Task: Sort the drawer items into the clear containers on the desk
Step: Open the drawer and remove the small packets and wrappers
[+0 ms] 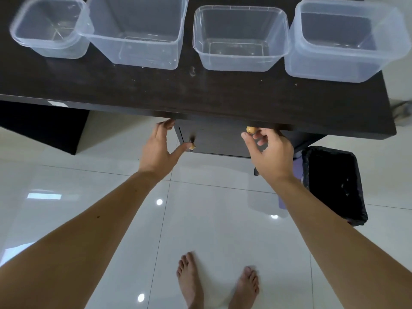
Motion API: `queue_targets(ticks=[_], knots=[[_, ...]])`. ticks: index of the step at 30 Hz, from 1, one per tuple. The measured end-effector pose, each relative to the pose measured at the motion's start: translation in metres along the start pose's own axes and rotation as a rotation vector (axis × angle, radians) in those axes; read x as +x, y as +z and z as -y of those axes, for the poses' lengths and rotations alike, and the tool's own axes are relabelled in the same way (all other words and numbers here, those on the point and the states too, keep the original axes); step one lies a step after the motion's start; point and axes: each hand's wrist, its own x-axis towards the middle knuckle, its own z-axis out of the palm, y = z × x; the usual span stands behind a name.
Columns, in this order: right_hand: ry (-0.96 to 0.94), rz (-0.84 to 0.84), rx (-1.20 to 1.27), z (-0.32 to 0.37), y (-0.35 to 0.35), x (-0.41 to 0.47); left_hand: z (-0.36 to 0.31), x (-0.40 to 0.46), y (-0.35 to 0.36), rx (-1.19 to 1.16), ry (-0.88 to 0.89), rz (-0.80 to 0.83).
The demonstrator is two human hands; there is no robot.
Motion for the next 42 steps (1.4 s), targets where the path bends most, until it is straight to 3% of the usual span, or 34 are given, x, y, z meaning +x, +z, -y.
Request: queue_targets(ticks=[9, 18, 30, 42], knots=[[-0.069, -0.094, -0.046, 0.0, 0.014, -0.002, -0.009, 0.005, 0.012, -0.189, -0.097, -0.081], [-0.052, -0.178, -0.054, 0.003, 0.024, 0.001, -0.005, 0.012, 0.013, -0.164, -0.068, -0.114], [-0.032, -0.146, 0.03, 0.006, 0.015, -0.034, 0.0, 0.002, 0.017, -0.225, -0.13, -0.145], [-0.006, -0.12, 0.016, 0.019, 0.001, -0.061, 0.003, -0.023, 0.004, -0.212, -0.074, -0.092]])
